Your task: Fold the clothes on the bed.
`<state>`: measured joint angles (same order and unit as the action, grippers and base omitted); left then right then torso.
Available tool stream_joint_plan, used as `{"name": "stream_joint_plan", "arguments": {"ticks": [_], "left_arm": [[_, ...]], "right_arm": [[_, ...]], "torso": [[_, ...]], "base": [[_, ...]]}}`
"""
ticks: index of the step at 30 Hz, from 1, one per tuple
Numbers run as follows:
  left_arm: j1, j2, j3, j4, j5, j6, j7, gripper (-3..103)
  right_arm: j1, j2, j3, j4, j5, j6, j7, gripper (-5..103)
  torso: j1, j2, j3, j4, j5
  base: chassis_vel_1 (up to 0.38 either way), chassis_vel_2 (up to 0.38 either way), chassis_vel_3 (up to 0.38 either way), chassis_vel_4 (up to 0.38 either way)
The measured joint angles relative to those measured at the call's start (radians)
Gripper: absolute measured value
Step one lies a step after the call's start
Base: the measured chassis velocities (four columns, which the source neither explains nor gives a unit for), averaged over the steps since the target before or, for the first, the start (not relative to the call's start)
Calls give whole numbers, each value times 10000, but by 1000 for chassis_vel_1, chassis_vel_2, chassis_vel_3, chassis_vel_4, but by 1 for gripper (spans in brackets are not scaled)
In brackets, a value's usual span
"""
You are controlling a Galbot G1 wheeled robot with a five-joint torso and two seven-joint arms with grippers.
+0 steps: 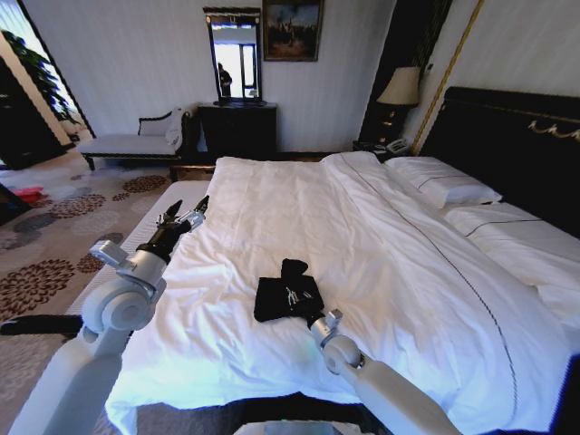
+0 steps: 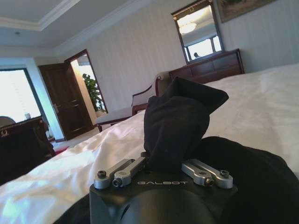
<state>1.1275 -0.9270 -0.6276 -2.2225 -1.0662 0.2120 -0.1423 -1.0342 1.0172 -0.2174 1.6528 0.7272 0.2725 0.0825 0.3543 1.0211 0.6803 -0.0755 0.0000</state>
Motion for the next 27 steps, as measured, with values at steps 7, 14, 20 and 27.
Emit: {"name": "stream_joint_plan", "arguments": {"ticks": [7,14,20,27], "left_arm": [[110,-54,-8,-77,-6,-12,19,100],[236,-102,-85,-137,17,-10,19,100],[345,-81,-246,-228,18,14,14,100],[473,-98,-313,-381,16,45,-3,100]], "right_arm": [[-260,-126,-54,405,-442,313,-163,30],[-213,-129,-29,735,-566,531,-36,51],[-317,-224,100,1246,-270,590,-1,79],[-445,-142,770,1324,1110,-63,919,99]], "torso": [[0,0,0,-1,0],[0,0,0,0,0],[0,0,0,0,0],[0,0,-1,0,2]], "base": [[0,0,0,0],[0,0,0,0],[0,0,0,0],[0,0,0,0]]}}
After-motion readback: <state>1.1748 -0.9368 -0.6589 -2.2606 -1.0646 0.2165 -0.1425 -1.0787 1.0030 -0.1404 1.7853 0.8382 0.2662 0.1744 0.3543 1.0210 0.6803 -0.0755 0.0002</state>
